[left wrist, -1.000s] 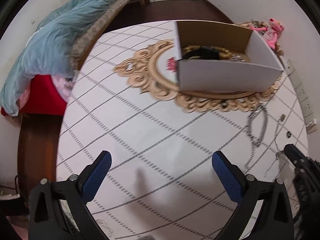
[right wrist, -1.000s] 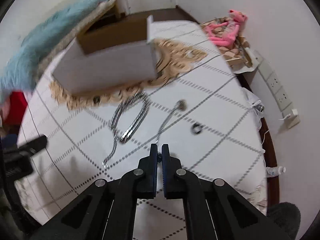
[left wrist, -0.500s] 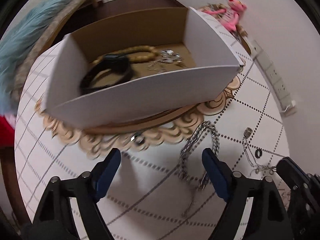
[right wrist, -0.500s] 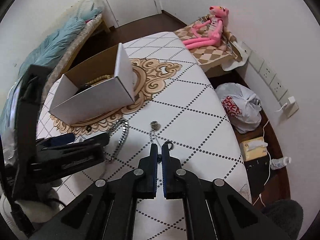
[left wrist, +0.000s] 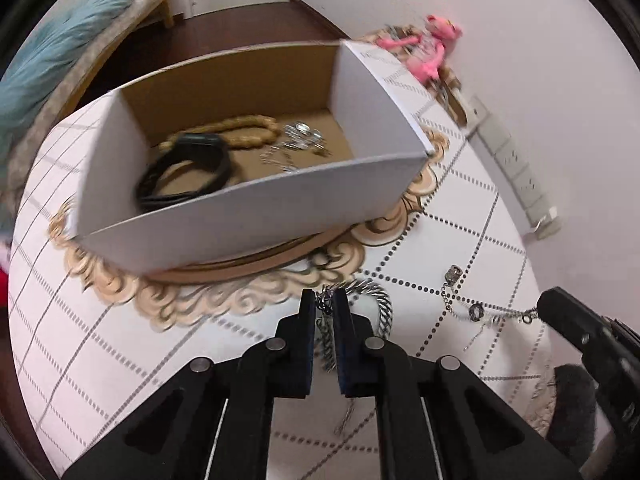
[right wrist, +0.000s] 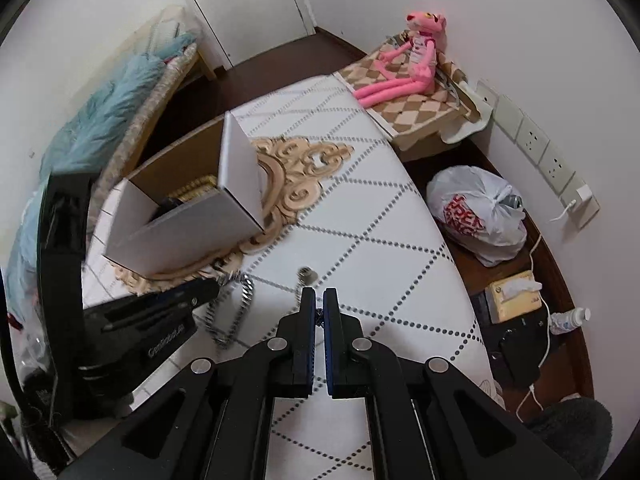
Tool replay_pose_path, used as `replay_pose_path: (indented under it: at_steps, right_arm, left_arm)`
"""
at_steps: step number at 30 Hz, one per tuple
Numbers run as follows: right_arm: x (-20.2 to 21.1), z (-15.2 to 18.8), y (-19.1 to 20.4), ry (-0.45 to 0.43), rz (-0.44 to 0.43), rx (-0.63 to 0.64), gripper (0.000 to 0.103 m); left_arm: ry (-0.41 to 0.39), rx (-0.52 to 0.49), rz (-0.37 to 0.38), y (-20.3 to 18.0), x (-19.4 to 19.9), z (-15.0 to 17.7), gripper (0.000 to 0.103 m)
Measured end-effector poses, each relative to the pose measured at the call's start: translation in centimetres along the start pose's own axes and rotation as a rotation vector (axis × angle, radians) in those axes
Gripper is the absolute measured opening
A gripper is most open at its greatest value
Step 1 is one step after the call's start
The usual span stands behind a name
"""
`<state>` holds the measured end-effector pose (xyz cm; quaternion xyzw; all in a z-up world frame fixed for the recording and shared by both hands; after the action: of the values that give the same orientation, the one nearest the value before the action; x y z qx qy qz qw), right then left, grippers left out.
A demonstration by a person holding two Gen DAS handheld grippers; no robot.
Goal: Organize jewelry
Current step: 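Grasp silver chain bracelet with left tool while right tool grips a silver ring, then carry chain bracelet with left tool while right tool carries ring over the box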
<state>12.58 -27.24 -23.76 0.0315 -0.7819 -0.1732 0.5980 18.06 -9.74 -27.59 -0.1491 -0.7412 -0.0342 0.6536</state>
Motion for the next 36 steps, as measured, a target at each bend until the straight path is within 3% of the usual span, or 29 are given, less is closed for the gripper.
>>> replay_pose_path:
  at_steps: [13,22,27,36]
  right_arm:
    - [8.2,-3.4,4.7,-0.112,-0.134,0.102,0.004]
    - [13.2,-8.4,10.9,-0.179,-0.183,0.239,0.004]
    - [11.6,-11.8,13.5,-0.145,-0.167,0.283,0.004]
    - [4.1,-14.8,14.1,0.022,-0.095,0.300,0.004]
  left_arm:
    - [-0.146,0.066,0.081,3.3,9.4,1.3,0.006]
    - [-0.265,0.052,0.098,4.9,16.5,-3.0,0.006]
    - [-0.248,0.050,0.091,6.2,16.1,-6.3,0.006]
    - [-0.132,0.067,0.058,8.8,11.0,-10.1,0.006]
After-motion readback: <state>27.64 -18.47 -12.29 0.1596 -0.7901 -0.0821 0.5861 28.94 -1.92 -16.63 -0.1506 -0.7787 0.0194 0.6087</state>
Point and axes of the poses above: each gripper's, at about its wrist camera, not at the fingertips, and x roughly against the way its jaws point, y to its left, z to its underside, the point moved 6 cm from there along -x, roughly the way its jaws point, and after that the axes turned 15 degrees about y, right-handed, at the moved point
